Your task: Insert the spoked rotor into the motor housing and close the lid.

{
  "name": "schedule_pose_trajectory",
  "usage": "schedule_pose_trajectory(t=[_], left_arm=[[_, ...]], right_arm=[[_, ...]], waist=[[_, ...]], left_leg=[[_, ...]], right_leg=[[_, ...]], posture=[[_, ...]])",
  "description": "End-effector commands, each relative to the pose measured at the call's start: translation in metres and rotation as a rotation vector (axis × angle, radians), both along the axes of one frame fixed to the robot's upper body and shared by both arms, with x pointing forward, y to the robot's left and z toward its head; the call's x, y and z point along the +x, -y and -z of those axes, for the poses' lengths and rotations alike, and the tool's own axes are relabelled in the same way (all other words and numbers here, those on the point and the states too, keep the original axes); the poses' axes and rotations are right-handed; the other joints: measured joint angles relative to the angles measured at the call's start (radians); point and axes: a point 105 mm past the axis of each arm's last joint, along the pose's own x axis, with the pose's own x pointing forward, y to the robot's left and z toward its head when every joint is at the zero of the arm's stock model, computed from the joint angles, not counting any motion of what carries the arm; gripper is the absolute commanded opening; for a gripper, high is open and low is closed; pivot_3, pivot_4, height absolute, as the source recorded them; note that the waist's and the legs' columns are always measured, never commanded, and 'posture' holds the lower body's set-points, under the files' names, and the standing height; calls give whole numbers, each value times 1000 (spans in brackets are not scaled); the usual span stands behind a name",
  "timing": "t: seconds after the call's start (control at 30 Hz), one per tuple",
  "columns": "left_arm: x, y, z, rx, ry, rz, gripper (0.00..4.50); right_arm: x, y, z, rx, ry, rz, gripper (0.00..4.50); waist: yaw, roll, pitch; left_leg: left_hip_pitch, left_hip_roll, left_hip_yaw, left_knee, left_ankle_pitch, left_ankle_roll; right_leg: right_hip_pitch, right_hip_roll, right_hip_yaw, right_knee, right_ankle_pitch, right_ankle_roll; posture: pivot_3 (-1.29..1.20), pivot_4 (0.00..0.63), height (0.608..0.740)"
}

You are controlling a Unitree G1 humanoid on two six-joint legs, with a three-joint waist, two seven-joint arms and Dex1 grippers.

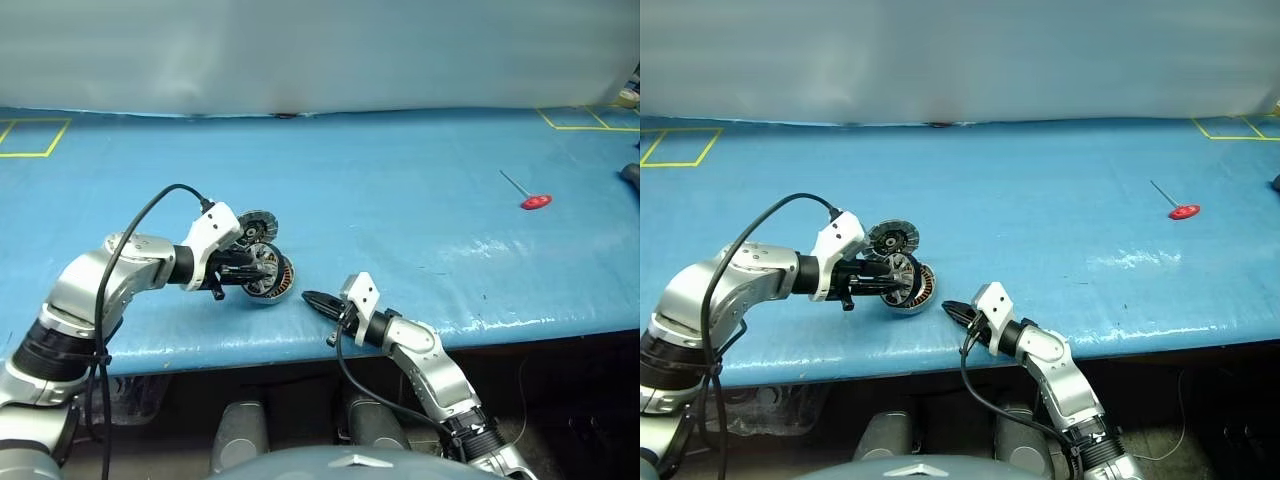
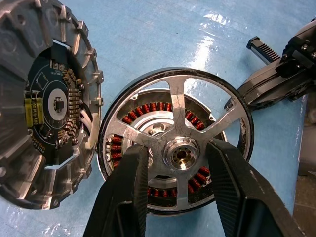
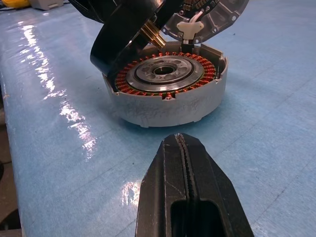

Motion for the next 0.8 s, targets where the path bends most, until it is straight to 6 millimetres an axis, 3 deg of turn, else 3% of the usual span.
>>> schedule_pose_trajectory(t=[0.03, 0.37, 0.8], left_arm=[[3, -3, -9, 20, 22, 14, 1516], [5, -4, -15, 37, 23, 29, 1516], [-2, -4, -5, 67, -25, 60, 1516]], right_arm=[[3, -1, -8, 22, 33, 8, 0], [1, -4, -4, 18, 23, 10, 0], [3, -3, -3, 7, 23, 25, 0]], waist=[[-1, 0, 0], [0, 0, 0], [-1, 0, 0]], left_leg=[[0, 0, 0, 0, 0, 0], [0, 0, 0, 0, 0, 0], [0, 0, 0, 0, 0, 0]], right_leg=[[0, 0, 0, 0, 0, 0], [0, 0, 1, 0, 0, 0], [0, 1, 1, 0, 0, 0]], posture=[[0, 150, 740], [0, 150, 740], [0, 150, 740]])
